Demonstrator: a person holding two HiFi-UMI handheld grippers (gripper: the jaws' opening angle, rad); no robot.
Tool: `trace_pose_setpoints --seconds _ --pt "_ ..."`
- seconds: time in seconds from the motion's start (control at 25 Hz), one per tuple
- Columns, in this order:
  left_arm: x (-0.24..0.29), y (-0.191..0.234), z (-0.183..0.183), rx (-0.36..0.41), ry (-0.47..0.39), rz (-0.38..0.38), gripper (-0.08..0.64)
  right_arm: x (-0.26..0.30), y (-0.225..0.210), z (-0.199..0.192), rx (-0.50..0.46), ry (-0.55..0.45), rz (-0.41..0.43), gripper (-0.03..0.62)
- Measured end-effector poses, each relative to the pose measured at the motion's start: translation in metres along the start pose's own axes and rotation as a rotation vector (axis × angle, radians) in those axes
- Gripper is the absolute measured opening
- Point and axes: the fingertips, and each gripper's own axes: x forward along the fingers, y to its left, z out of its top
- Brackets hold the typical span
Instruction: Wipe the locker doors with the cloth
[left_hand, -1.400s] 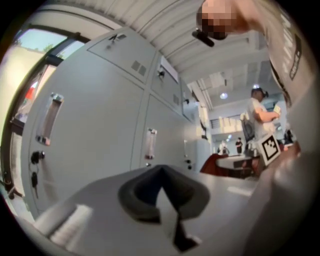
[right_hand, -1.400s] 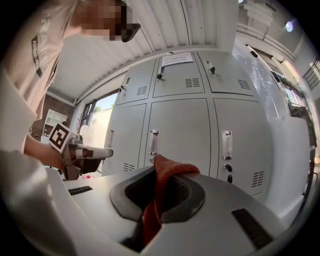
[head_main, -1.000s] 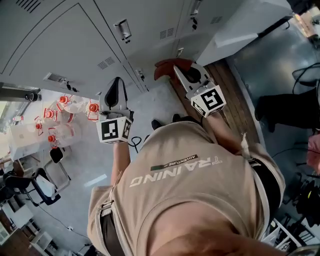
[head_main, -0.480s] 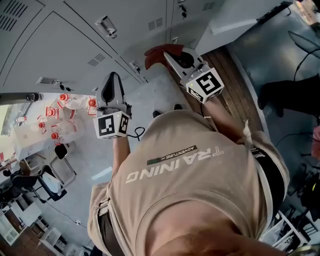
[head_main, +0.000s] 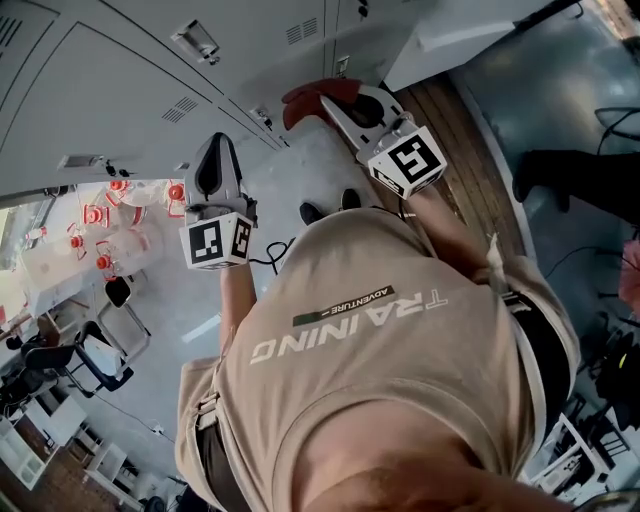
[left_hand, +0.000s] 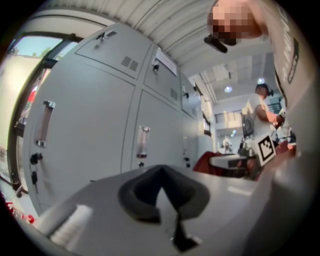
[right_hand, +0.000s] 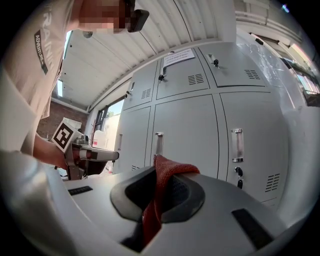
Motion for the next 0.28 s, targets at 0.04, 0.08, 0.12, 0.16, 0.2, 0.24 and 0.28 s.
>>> trace_pose_setpoints --seconds 0.04,0.08,0.12,0.16,0.2,0.24,0.28 --pt "0.0 0.0 -0.001 0.0 0.003 0.0 0.005 0.0 0.0 -0.002 0.003 0.004 0.0 0.028" --pt "0.0 -0.001 -0.002 0.002 0.005 -0.001 0.005 -0.001 -0.001 -0.004 0.007 0.007 -0.001 0.028" --pt "0.001 0.0 -0.003 0.004 0.006 -0.003 0.005 -0.001 -0.001 -0.006 0.009 0.009 -0.002 0.028" --pt "0.002 0.0 -0.004 0.005 0.007 -0.004 0.005 0.0 -0.002 -0.008 0.012 0.012 -0.004 0.028" --pt "0.002 0.001 -0.006 0.006 0.007 -0.004 0.005 0.0 -0.002 -0.011 0.014 0.015 -0.005 0.028" --pt "0.003 0.001 -0.007 0.006 0.008 -0.004 0.005 0.0 -0.002 -0.013 0.016 0.019 -0.006 0.028" --pt "0.003 0.002 -0.009 0.006 0.009 -0.004 0.005 -0.001 -0.001 -0.016 0.018 0.023 -0.006 0.028"
